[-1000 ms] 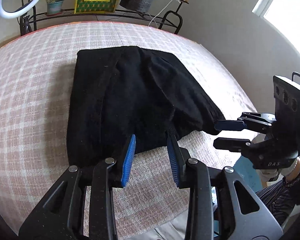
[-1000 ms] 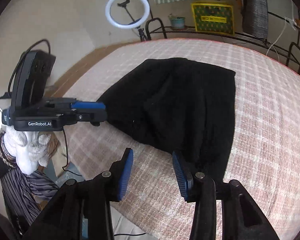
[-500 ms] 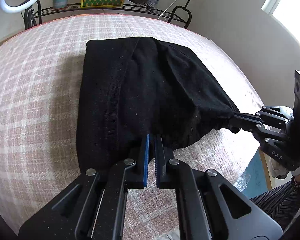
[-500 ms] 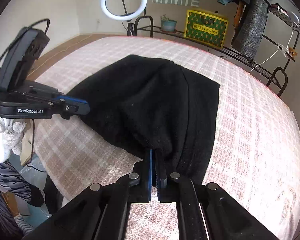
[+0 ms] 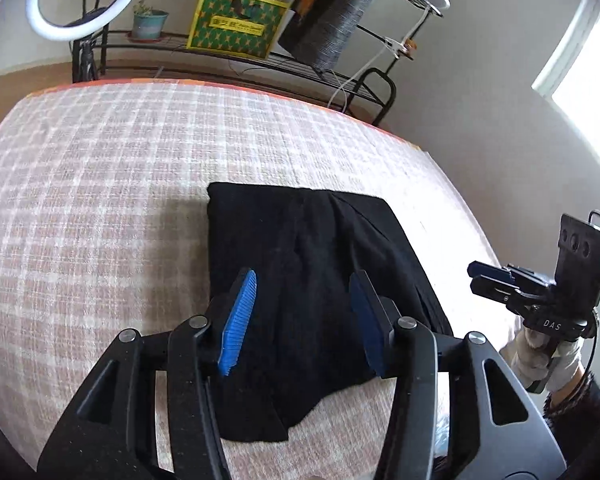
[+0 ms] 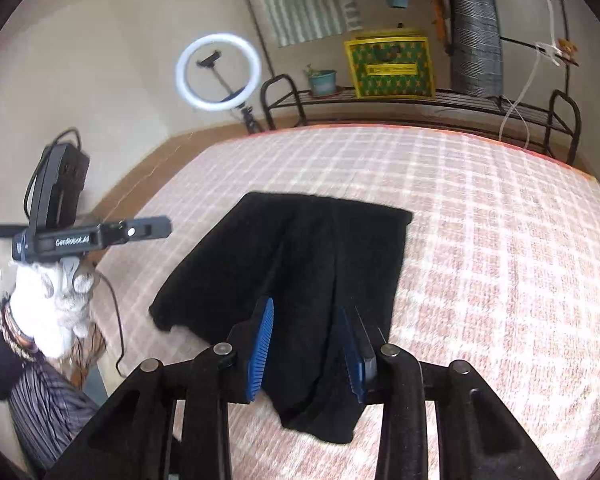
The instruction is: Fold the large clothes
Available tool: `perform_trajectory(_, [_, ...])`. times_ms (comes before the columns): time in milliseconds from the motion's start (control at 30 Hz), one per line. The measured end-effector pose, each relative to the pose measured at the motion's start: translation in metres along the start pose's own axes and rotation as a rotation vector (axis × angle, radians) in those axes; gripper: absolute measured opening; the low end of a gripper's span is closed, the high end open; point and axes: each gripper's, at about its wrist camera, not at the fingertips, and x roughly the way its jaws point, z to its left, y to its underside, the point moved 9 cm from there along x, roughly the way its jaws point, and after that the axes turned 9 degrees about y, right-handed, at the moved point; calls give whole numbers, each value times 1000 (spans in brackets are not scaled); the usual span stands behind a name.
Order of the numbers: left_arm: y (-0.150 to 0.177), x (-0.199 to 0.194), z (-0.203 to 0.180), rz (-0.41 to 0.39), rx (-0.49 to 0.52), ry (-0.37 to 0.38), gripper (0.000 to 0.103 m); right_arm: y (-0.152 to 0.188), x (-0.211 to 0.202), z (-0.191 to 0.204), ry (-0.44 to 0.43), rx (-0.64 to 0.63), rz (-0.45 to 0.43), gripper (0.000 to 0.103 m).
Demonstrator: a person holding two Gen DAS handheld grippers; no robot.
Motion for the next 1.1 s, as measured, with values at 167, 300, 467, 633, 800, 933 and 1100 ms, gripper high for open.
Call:
perform_trajectory(167, [-22,33,64,24,-253,57,50,-26,53,-56,-68,252,51,47])
perform_trajectory(300, [-24,68,87,68,-338,95,50,-40,95,-74,-125,358,72,47])
perform_trajectory(467, [-25,97,91,90,-406,159,32,-43,146,-81,-179,447,113,46])
perform_trajectory(633, [-37,86,86,10,-315,59,8,-48,151,-73,-143,386,82,7])
perform_trajectory(800, [-19,105,91,27,-253,-49,9,-50,150,-72,51,251,53,1])
perform_trajectory(933, [-28,91,78,14,-186,-101,16,-53,138,-71,105,223,75,17])
perform_trajectory(1100, [-24,48,44,-22,-84,-75,16,-62,78,-23,66,11,-26,21])
